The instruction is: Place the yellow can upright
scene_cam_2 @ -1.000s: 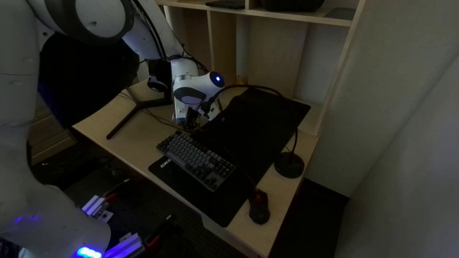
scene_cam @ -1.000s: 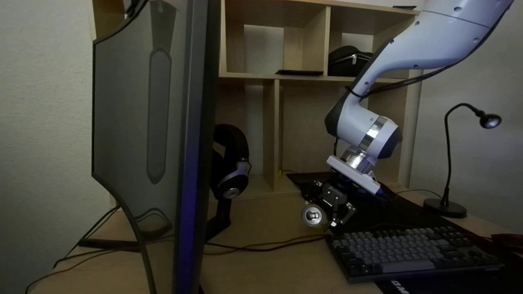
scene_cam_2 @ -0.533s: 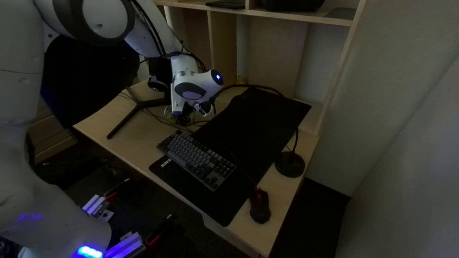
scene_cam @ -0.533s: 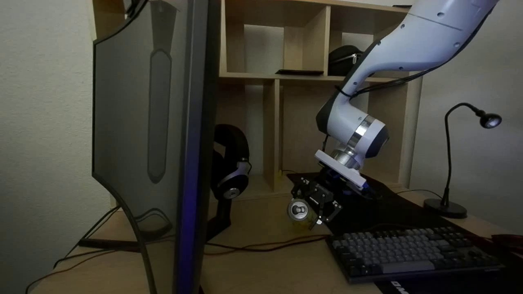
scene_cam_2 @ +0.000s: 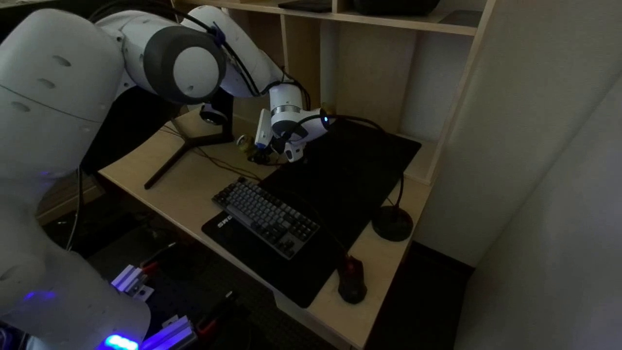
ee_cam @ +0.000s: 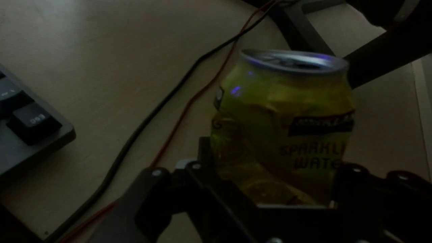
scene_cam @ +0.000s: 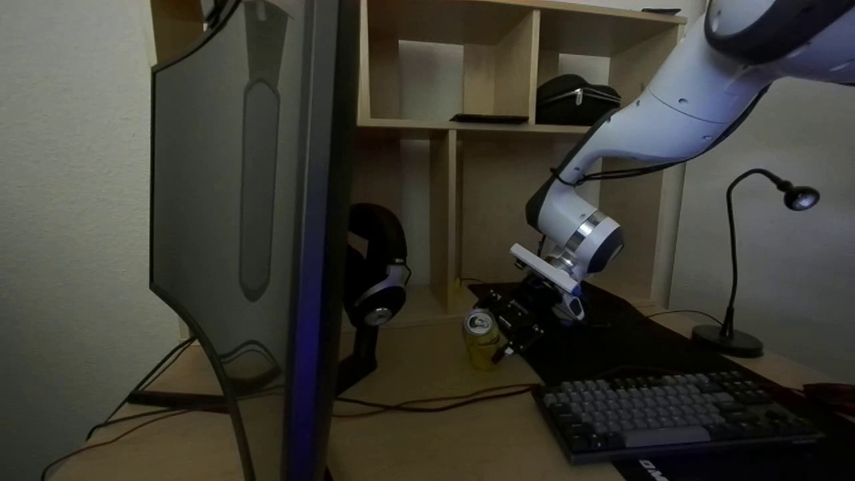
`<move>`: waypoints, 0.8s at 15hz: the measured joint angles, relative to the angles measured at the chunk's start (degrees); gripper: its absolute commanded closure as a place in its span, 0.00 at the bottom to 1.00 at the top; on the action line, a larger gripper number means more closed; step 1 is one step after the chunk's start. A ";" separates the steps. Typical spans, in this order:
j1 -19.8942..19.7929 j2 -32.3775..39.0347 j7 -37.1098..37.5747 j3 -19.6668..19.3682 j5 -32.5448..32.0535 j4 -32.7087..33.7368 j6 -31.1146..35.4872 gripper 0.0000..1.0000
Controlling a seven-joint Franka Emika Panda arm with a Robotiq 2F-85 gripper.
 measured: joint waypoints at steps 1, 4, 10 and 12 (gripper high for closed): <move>0.11 0.14 0.02 -0.16 0.06 0.25 -0.19 0.55; 0.11 0.21 1.00 -0.34 2.31 0.34 -5.46 0.55; 0.28 0.62 9.47 -0.73 15.66 0.15 -13.56 0.55; 1.00 0.62 12.31 -1.84 19.18 0.02 -12.79 0.30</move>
